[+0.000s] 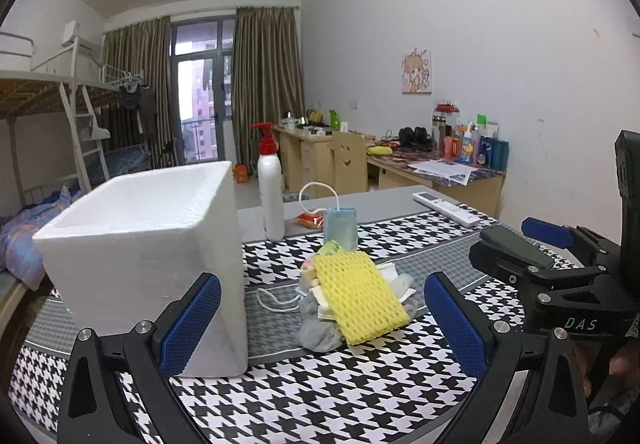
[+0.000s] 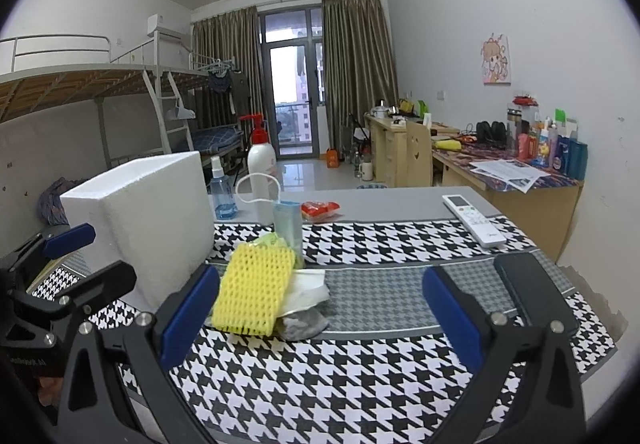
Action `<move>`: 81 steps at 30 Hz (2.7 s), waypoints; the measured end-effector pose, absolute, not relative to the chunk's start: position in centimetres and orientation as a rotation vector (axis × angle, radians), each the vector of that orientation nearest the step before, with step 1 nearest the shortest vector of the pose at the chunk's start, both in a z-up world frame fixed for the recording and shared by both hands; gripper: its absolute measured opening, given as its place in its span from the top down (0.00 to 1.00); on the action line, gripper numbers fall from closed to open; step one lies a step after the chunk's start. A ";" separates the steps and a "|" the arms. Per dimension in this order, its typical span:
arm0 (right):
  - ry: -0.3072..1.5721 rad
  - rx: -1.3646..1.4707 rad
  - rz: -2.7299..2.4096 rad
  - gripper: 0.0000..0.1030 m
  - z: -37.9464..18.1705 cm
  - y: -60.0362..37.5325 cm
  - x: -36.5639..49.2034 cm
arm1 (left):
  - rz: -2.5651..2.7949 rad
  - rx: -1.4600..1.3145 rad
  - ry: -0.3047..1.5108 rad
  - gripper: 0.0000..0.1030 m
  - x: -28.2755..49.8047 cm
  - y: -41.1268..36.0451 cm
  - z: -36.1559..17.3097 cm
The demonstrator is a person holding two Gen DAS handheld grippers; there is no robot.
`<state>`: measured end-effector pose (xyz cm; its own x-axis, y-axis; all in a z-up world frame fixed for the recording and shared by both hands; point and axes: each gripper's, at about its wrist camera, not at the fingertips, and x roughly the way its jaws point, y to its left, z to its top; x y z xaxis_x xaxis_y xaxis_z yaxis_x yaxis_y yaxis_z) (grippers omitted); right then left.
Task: Organize soft objects
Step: 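Reach the left gripper to the yellow foam net and close on it, then lift the yellow net with the left gripper while the right gripper grasps the blue face mask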
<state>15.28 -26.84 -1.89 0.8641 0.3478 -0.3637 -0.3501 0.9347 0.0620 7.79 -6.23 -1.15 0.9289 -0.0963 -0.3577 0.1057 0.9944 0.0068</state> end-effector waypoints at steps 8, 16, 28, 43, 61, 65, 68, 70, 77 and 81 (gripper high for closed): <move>0.416 -0.007 0.372 0.01 -2.2 -27.4 17.0 | -0.108 0.028 0.419 0.01 9.5 -7.6 -2.0; 0.467 -0.016 0.370 0.01 -2.9 -27.7 18.4 | -0.099 0.034 0.467 0.01 11.0 -8.2 -2.7; 0.523 0.007 0.380 0.01 -3.8 -28.6 20.2 | -0.090 0.049 0.535 0.04 13.6 -9.5 -3.7; 0.559 -0.003 0.359 0.01 -4.3 -29.5 22.0 | -0.096 0.029 0.652 0.16 16.5 -9.9 -5.7; 0.576 -0.070 0.388 0.01 -2.7 -28.1 24.8 | -0.134 -0.042 0.765 0.32 18.3 -10.1 -7.3; 0.579 -0.087 0.395 0.01 -2.7 -27.7 25.3 | -0.157 -0.071 0.791 0.34 18.7 -10.0 -7.6; 0.586 -0.093 0.392 0.01 -2.7 -27.5 25.7 | -0.170 -0.076 0.806 0.46 19.0 -10.0 -7.8; 0.588 -0.099 0.395 0.01 -2.6 -27.4 25.8 | -0.175 -0.078 0.802 0.51 18.9 -9.9 -7.8; 0.591 -0.119 0.418 0.01 -2.0 -26.6 26.4 | -0.212 -0.074 0.771 0.75 17.8 -9.8 -6.9; 0.591 -0.133 0.442 0.01 -1.8 -25.7 26.7 | -0.235 -0.073 0.754 0.86 17.7 -9.7 -6.7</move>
